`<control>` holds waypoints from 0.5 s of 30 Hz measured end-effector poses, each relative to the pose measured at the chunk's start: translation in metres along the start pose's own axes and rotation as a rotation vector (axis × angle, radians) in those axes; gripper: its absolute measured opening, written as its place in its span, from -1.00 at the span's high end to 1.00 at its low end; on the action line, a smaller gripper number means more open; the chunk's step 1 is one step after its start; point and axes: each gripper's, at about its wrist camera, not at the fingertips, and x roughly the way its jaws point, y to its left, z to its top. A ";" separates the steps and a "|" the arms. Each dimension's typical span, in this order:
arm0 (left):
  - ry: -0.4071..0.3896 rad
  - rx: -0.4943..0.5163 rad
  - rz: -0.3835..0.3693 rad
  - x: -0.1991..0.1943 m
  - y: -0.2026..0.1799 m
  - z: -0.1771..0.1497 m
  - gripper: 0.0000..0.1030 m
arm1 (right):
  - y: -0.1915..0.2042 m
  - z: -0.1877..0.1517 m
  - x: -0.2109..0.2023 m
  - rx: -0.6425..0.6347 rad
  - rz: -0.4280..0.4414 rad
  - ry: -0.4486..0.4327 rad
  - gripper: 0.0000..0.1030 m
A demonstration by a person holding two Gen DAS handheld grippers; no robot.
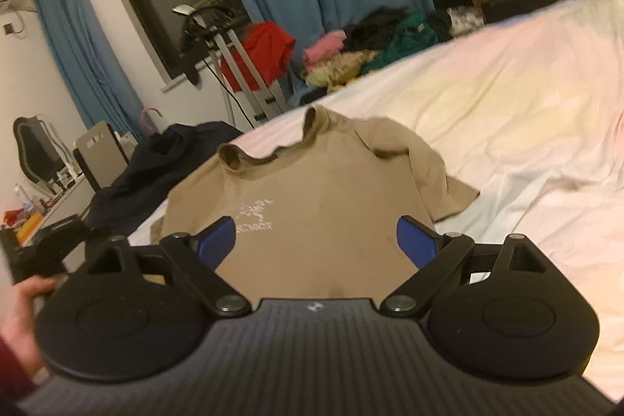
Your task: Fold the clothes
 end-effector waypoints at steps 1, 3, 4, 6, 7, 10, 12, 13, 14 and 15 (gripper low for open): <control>-0.002 -0.037 -0.002 0.015 0.000 0.002 -0.23 | -0.004 0.001 0.008 0.011 0.004 0.004 -0.76; 0.014 -0.160 -0.030 0.047 0.006 0.005 -0.21 | -0.011 0.002 0.023 0.032 0.011 0.011 -0.76; 0.024 -0.207 -0.041 0.062 0.008 0.006 -0.15 | -0.014 0.002 0.031 0.043 0.015 0.014 -0.76; 0.027 -0.245 -0.018 0.082 0.009 0.006 -0.04 | -0.019 0.003 0.049 0.047 0.000 0.028 -0.76; 0.020 -0.264 0.002 0.089 0.010 0.005 0.10 | -0.022 0.004 0.059 0.050 -0.010 0.036 -0.76; 0.000 -0.320 0.064 0.113 0.013 0.001 0.59 | -0.033 0.002 0.082 0.086 -0.020 0.080 -0.76; -0.021 -0.367 0.068 0.120 0.017 -0.001 0.85 | -0.038 0.000 0.093 0.114 -0.019 0.103 -0.76; -0.029 -0.368 0.058 0.118 0.018 -0.001 0.87 | -0.040 -0.001 0.097 0.123 -0.021 0.111 -0.76; -0.039 -0.367 0.047 0.115 0.019 -0.001 0.87 | -0.041 -0.001 0.100 0.127 -0.026 0.114 -0.76; -0.061 -0.349 0.029 0.108 0.018 -0.001 0.88 | -0.041 -0.001 0.100 0.129 -0.030 0.113 -0.76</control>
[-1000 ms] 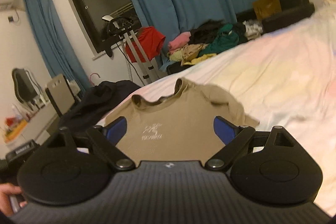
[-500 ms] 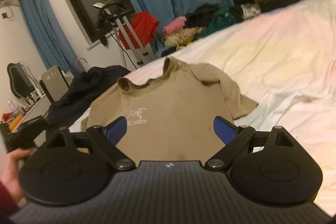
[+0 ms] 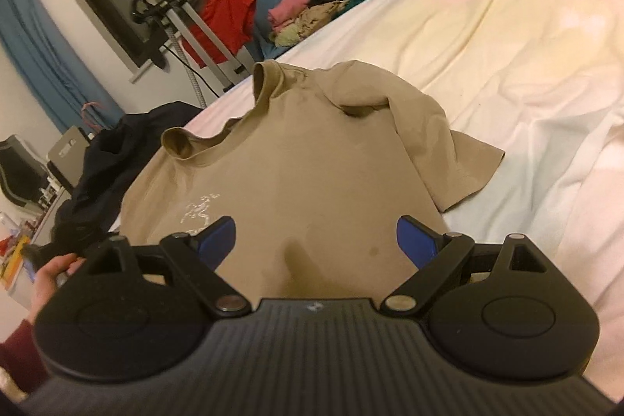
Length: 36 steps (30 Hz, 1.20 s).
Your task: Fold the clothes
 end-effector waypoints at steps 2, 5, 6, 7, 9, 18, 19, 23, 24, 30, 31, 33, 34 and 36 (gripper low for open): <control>-0.057 0.063 -0.049 -0.023 -0.004 0.002 0.89 | 0.000 0.001 -0.002 0.005 -0.005 -0.006 -0.76; -0.160 0.200 -0.068 -0.066 -0.002 -0.001 0.89 | 0.000 0.002 -0.009 0.003 0.002 -0.015 -0.76; -0.186 0.248 -0.053 -0.077 0.000 -0.003 0.89 | 0.000 0.002 -0.013 0.000 0.002 -0.020 -0.76; -0.195 0.286 -0.045 -0.086 0.004 -0.004 0.88 | 0.001 0.001 -0.016 -0.005 -0.004 -0.025 -0.76; -0.151 0.359 -0.012 -0.098 0.016 -0.005 0.88 | 0.004 0.000 -0.020 -0.016 -0.012 -0.026 -0.76; 0.162 0.318 -0.111 -0.098 0.027 0.002 0.62 | 0.013 -0.013 -0.023 -0.070 -0.028 0.012 -0.76; 0.167 0.280 -0.128 -0.099 0.030 0.007 0.32 | 0.013 -0.014 -0.023 -0.069 -0.029 0.018 -0.76; 0.083 0.139 -0.199 -0.104 0.049 0.033 -0.06 | 0.014 -0.018 -0.019 -0.073 -0.034 0.034 -0.76; 0.053 0.129 -0.200 -0.106 0.051 0.041 -0.07 | 0.015 -0.018 -0.018 -0.076 -0.037 0.035 -0.76; 0.022 0.236 -0.131 -0.070 0.037 0.068 -0.06 | 0.014 -0.018 -0.010 -0.074 -0.047 0.054 -0.76; 0.034 0.260 -0.116 -0.062 0.035 0.068 -0.04 | 0.014 -0.018 -0.009 -0.073 -0.050 0.056 -0.76; 0.073 0.332 -0.094 -0.046 0.030 0.061 0.23 | 0.014 -0.019 -0.008 -0.075 -0.056 0.055 -0.76; 0.084 0.400 -0.069 -0.038 0.025 0.055 0.35 | 0.014 -0.019 -0.008 -0.076 -0.060 0.055 -0.76; 0.112 0.520 -0.031 -0.025 0.016 0.044 0.36 | 0.014 -0.019 -0.007 -0.077 -0.063 0.057 -0.76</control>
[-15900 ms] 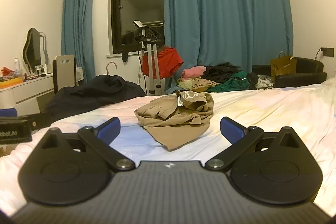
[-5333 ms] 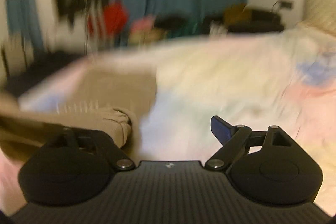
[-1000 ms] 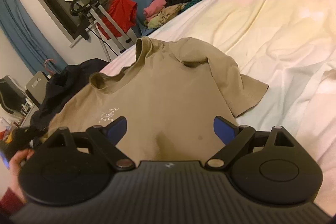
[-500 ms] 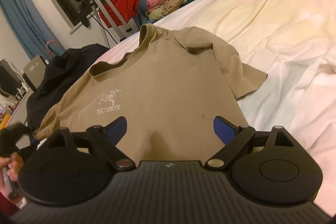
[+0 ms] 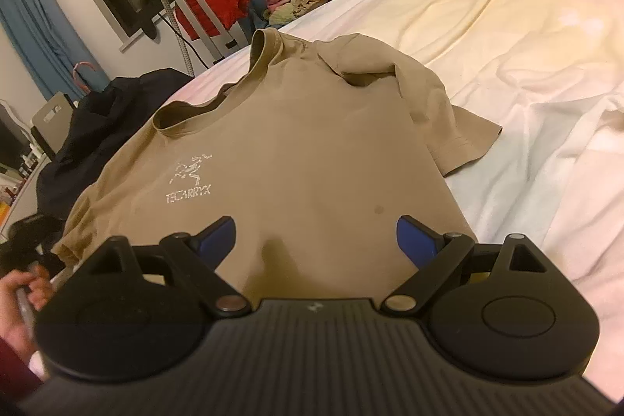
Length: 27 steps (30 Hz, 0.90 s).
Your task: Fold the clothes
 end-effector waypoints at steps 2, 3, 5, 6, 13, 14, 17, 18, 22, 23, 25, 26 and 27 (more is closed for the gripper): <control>0.058 0.053 -0.028 0.011 -0.008 -0.004 0.36 | 0.001 0.000 0.001 -0.001 -0.003 0.003 -0.76; 0.076 0.063 -0.046 0.015 -0.011 -0.006 0.34 | 0.002 0.000 0.002 -0.004 -0.003 0.004 -0.76; 0.098 0.078 -0.073 0.021 -0.015 -0.009 0.22 | 0.003 0.000 0.004 -0.012 -0.006 0.005 -0.76; 0.105 0.081 -0.082 0.023 -0.015 -0.009 0.19 | 0.004 0.000 0.004 -0.018 -0.008 0.006 -0.76; 0.095 0.180 -0.105 0.020 -0.020 -0.009 0.89 | 0.006 -0.002 0.006 -0.021 -0.015 0.013 -0.76; 0.075 0.221 -0.085 0.015 -0.024 -0.010 0.89 | 0.006 -0.002 0.006 -0.020 -0.015 0.013 -0.76; -0.027 0.304 -0.026 -0.010 -0.033 0.001 0.90 | 0.006 -0.002 0.006 -0.016 -0.011 0.014 -0.76; -0.070 0.334 0.006 -0.019 -0.036 0.007 0.90 | 0.005 -0.002 0.006 -0.012 -0.010 0.014 -0.76; -0.238 0.513 0.168 -0.047 -0.054 0.032 0.89 | 0.007 0.001 0.008 -0.003 -0.005 0.009 -0.76; -0.259 0.557 0.223 -0.045 -0.059 0.033 0.89 | 0.007 0.001 0.008 -0.006 -0.005 0.007 -0.76; -0.243 0.574 0.274 -0.035 -0.062 0.039 0.84 | 0.008 0.002 0.007 -0.010 -0.006 0.003 -0.76; -0.211 0.550 0.275 -0.027 -0.061 0.042 0.84 | 0.008 0.002 0.007 -0.011 -0.009 0.001 -0.76; -0.181 0.495 0.270 -0.021 -0.055 0.046 0.78 | 0.008 0.003 0.006 -0.012 -0.012 -0.003 -0.76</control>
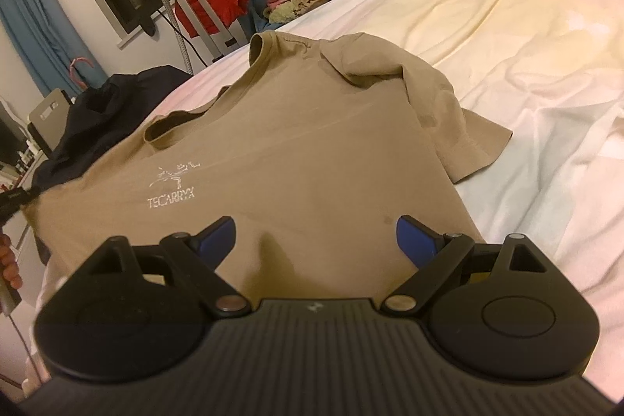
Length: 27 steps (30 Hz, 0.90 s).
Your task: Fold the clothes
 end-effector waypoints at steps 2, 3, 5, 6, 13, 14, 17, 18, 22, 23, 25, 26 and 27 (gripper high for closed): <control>0.038 -0.146 -0.027 0.015 0.014 0.001 0.55 | -0.001 0.001 -0.002 -0.002 -0.006 -0.008 -0.76; 0.050 -0.221 -0.045 0.021 0.024 0.001 0.31 | -0.001 0.001 -0.003 -0.002 -0.009 -0.013 -0.76; 0.060 -0.287 -0.063 0.026 0.041 -0.001 0.11 | -0.004 0.003 -0.005 0.007 -0.009 -0.020 -0.76; 0.069 -0.305 -0.068 0.030 0.047 -0.001 0.10 | -0.006 0.004 -0.007 0.012 -0.009 -0.023 -0.76; 0.199 -0.281 -0.104 0.054 0.044 -0.025 -0.14 | -0.004 0.006 -0.001 0.011 -0.005 -0.015 -0.76; 0.200 -0.230 -0.089 0.057 0.037 -0.026 0.01 | -0.004 0.006 0.000 0.009 -0.006 -0.013 -0.76; 0.157 -0.076 0.001 0.060 0.016 -0.025 0.95 | -0.003 0.006 0.002 0.002 -0.006 -0.010 -0.76; 0.121 -0.035 0.045 0.059 0.011 -0.022 0.95 | -0.002 0.006 0.002 -0.004 -0.008 -0.013 -0.76; 0.084 0.026 0.167 0.065 -0.008 -0.017 0.89 | 0.003 0.006 0.002 -0.044 -0.024 -0.034 -0.76; 0.095 0.016 0.164 0.067 -0.010 -0.017 0.83 | 0.004 0.006 0.001 -0.053 -0.028 -0.041 -0.76; 0.086 -0.001 0.141 0.060 -0.015 -0.019 0.34 | 0.006 0.007 0.000 -0.073 -0.033 -0.053 -0.76; 0.077 0.009 0.135 0.052 -0.017 -0.019 0.15 | 0.007 0.007 0.000 -0.083 -0.035 -0.058 -0.76; 0.067 0.020 0.130 0.044 -0.020 -0.020 -0.11 | 0.008 0.007 0.000 -0.093 -0.036 -0.062 -0.76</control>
